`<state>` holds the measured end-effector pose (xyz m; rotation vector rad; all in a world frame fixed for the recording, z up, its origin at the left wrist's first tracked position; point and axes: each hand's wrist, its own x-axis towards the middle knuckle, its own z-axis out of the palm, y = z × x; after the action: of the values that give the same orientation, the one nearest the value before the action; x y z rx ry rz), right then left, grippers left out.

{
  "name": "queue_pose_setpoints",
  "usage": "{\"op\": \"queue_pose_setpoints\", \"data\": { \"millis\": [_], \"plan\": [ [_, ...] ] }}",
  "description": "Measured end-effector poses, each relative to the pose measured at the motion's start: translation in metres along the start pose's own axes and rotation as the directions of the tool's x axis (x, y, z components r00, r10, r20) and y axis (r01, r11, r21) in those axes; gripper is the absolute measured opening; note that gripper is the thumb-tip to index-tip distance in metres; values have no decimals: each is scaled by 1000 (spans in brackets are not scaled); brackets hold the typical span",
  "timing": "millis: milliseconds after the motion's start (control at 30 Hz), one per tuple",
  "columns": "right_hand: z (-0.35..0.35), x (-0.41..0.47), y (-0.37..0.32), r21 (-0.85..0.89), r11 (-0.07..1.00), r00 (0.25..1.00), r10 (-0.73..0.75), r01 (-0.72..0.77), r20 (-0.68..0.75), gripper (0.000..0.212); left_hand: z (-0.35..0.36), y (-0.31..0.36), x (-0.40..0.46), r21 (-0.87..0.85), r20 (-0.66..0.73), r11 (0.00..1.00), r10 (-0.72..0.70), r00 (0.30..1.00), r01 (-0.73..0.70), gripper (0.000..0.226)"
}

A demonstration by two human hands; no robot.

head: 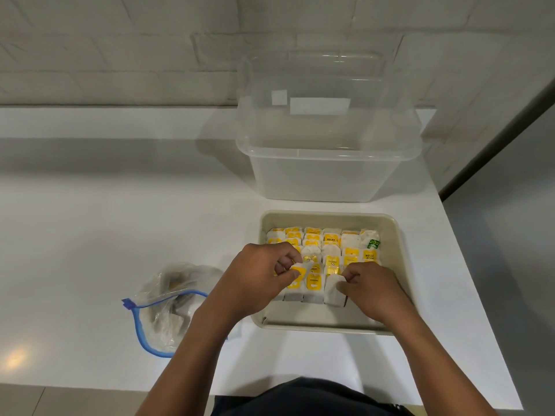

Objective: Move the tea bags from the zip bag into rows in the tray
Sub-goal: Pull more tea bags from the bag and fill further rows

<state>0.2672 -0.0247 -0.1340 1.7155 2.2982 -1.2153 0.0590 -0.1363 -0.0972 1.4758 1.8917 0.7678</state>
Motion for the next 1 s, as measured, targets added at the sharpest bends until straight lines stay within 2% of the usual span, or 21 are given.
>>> {"op": "queue_pose_setpoints", "data": {
  "millis": [267,433,500,600,667,833,1000],
  "plan": [
    [2,5,-5,-133,991,999,-24,19,-40,11,0,-2,2,-13,3,1000,24,1000,-24,7],
    [1,6,-5,-168,985,995,-39,23,-93,15,-1,-2,3,48,5,995,91,996,-92,15],
    [-5,3,-7,-141,988,982,-90,67,-168,12,-1,-1,3,70,4,991,116,993,-116,18],
    [-18,-4,-16,7,981,945,-184,193,-270,3,1,3,5,65,14,990,121,993,-122,18],
    [-26,-9,-22,93,958,942,-245,272,-228,12,3,8,8,-5,36,996,85,996,-84,17],
    [-34,-23,-33,268,913,933,-343,306,105,20,7,23,18,-194,139,981,38,990,-11,19],
    [-32,-22,-26,191,935,946,-316,300,65,4,16,31,28,-203,162,979,55,985,-22,27]
  ]
}}
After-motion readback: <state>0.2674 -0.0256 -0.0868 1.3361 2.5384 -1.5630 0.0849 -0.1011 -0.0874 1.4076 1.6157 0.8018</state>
